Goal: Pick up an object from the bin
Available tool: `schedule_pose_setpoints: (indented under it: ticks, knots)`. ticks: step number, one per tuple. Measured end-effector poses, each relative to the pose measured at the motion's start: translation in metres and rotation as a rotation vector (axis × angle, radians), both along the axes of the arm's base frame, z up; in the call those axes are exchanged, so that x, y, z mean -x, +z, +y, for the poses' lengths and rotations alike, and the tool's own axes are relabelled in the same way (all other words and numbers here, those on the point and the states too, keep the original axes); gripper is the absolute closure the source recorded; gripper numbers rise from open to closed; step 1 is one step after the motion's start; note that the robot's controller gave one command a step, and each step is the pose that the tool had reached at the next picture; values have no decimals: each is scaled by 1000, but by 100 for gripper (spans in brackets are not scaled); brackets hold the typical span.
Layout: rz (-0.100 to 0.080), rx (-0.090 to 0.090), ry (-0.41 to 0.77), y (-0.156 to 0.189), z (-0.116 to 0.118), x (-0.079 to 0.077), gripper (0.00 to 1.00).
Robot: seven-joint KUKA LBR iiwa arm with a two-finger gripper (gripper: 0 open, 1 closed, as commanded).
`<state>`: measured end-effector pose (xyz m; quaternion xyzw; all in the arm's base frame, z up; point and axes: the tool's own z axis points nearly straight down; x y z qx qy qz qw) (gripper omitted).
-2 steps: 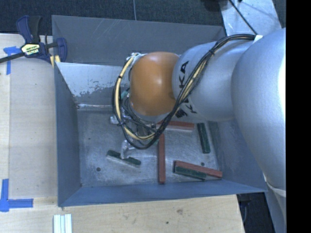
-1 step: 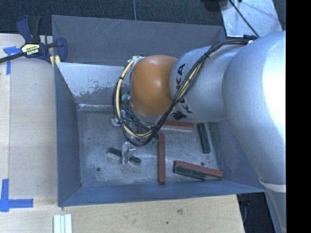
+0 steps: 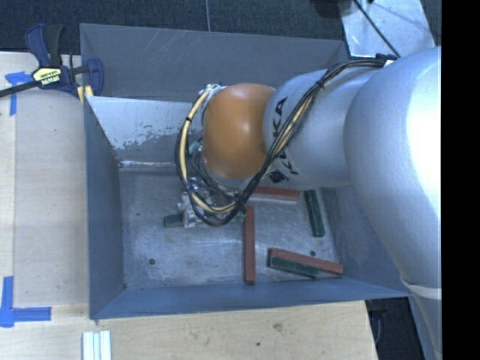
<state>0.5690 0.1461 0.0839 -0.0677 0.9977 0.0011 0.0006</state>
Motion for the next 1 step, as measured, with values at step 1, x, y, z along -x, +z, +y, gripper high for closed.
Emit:
schedule_pose_setpoints:
  ticks: [1]
  knots:
    - [0,0,0,0,0,0,100]
